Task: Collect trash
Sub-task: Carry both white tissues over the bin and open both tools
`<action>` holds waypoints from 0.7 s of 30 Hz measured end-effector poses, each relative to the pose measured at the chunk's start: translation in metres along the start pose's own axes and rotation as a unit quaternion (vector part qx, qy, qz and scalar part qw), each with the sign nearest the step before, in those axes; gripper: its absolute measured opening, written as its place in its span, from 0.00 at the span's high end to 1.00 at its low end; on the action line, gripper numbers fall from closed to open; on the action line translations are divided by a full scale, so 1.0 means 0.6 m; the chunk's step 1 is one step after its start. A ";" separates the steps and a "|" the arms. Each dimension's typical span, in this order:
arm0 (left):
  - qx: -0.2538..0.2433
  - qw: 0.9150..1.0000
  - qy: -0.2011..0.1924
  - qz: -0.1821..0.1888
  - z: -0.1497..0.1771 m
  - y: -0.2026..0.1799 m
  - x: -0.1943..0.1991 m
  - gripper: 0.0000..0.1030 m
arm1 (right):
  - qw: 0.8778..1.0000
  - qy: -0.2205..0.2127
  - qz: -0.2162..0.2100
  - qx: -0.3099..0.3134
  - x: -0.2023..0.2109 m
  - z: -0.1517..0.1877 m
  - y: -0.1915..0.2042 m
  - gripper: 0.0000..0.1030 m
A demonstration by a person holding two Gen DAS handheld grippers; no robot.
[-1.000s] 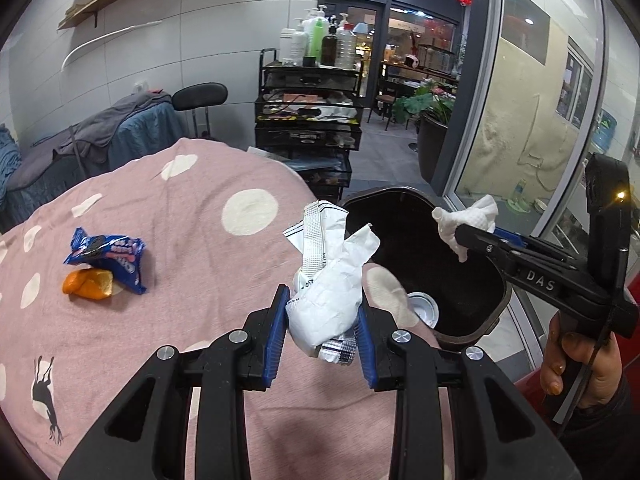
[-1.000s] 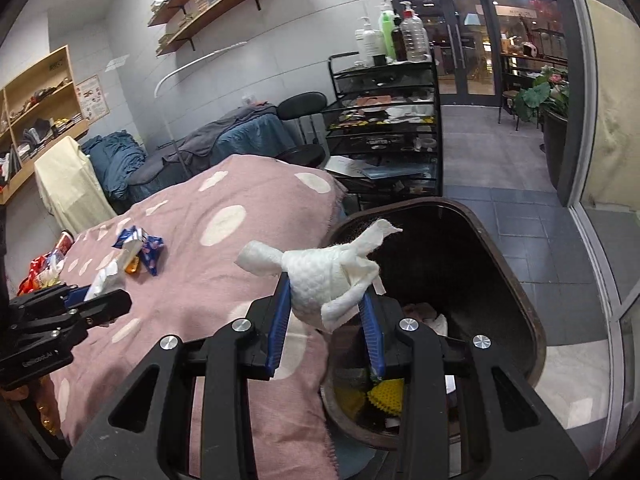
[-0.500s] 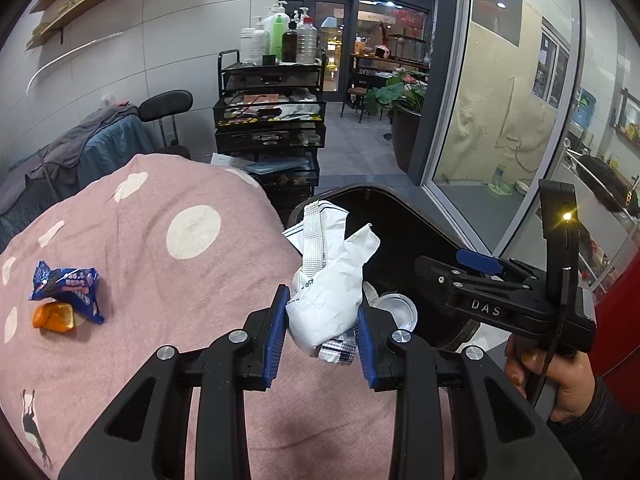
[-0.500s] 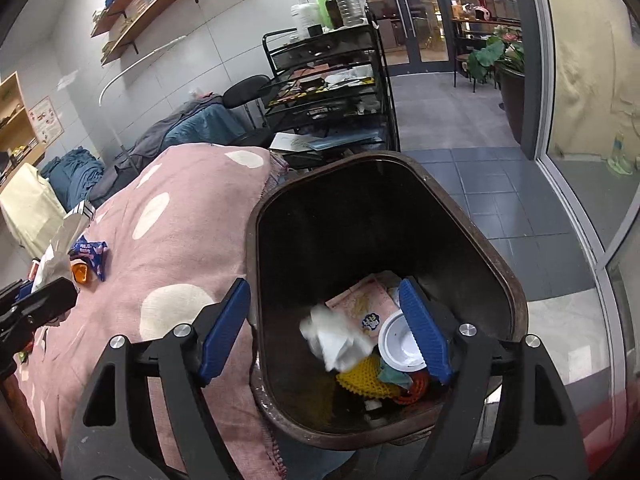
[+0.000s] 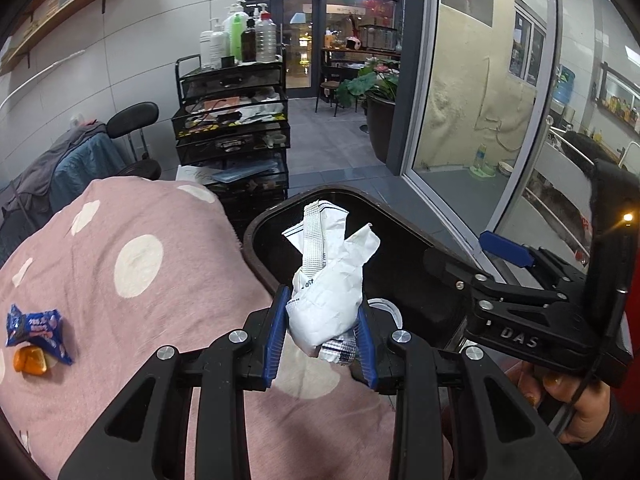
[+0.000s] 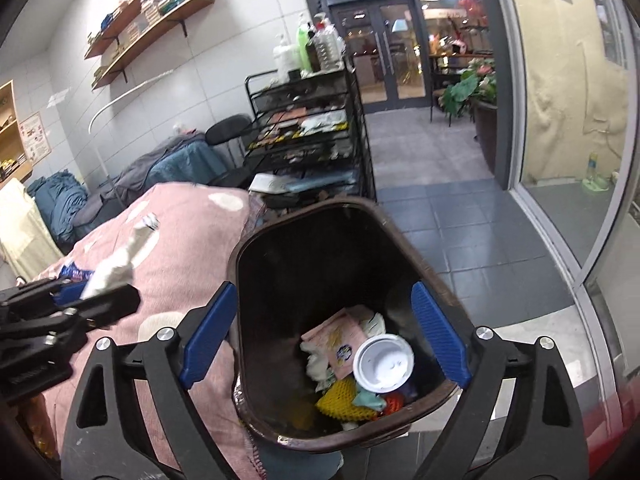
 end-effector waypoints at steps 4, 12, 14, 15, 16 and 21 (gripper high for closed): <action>0.003 1.000 0.013 0.014 -0.002 -0.011 -0.024 0.69 | 1.000 -0.016 0.013 -0.016 0.010 -0.011 -0.019 0.12; 0.001 0.999 0.031 0.028 -0.011 -0.025 -0.063 0.69 | 0.998 -0.030 0.042 -0.038 0.025 -0.024 -0.050 0.10; -0.001 0.999 0.036 0.030 -0.013 -0.028 -0.072 0.69 | 0.997 -0.031 0.046 -0.043 0.027 -0.026 -0.058 0.10; -0.002 0.999 0.037 0.031 -0.014 -0.029 -0.077 0.69 | 0.997 -0.032 0.048 -0.046 0.027 -0.026 -0.061 0.10; -0.003 0.999 0.038 0.031 -0.014 -0.032 -0.080 0.68 | 0.997 -0.032 0.050 -0.048 0.027 -0.027 -0.064 0.09; -0.001 0.999 0.041 0.030 -0.015 -0.030 -0.089 0.47 | 0.995 -0.037 0.067 -0.061 0.032 -0.030 -0.081 0.09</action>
Point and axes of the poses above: each gripper's, at about its wrist camera, not at the fingertips, and x roughly against the way its jaws point, y to its left, z to its underside, the point moved 9 cm from there along -x, roughly the way its jaws point, and after that the axes turned 6 degrees about -x, right-handed, at the moved point
